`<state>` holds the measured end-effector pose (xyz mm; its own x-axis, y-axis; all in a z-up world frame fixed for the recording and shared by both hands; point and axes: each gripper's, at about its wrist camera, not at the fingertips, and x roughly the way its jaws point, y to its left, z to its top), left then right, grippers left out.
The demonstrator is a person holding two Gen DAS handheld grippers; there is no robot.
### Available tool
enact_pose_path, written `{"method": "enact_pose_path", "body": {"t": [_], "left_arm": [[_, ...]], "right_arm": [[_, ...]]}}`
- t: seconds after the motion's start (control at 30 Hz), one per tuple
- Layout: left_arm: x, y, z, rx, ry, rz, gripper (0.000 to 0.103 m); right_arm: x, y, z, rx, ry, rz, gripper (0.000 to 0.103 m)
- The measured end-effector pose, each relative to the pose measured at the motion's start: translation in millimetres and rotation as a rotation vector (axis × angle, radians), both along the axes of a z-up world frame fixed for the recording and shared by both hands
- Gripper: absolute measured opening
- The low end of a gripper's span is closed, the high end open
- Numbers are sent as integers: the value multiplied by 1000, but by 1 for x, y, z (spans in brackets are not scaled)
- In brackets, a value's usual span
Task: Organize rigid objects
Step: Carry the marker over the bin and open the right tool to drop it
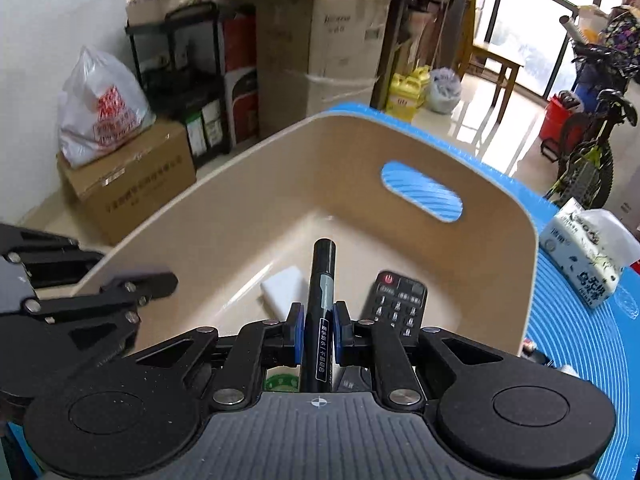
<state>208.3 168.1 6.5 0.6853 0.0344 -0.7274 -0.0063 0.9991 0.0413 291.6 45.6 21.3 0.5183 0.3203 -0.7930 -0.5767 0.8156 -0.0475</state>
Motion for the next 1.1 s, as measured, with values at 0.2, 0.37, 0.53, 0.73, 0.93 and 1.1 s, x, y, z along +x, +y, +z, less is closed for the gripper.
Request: {"method": "enact_pose_path", "body": {"t": [0.2, 0.37, 0.53, 0.73, 0.93, 1.1], "left_arm": [[0, 0, 0, 0, 0, 0, 6], [0, -1, 0, 2, 0, -1, 6], [0, -1, -1, 2, 0, 0, 6], [1, -2, -2, 4, 1, 0, 6], [1, -2, -2, 4, 1, 0, 6], [1, -2, -2, 5, 1, -1, 6]], "right_arm": [[6, 8, -16, -67, 60, 18, 23], [12, 9, -25, -85, 102, 15, 23], [10, 8, -24, -98, 98, 22, 29], [8, 0, -16, -59, 59, 15, 55], [3, -17, 5, 16, -7, -26, 69], [-6, -50, 34, 110, -104, -91, 85]]}}
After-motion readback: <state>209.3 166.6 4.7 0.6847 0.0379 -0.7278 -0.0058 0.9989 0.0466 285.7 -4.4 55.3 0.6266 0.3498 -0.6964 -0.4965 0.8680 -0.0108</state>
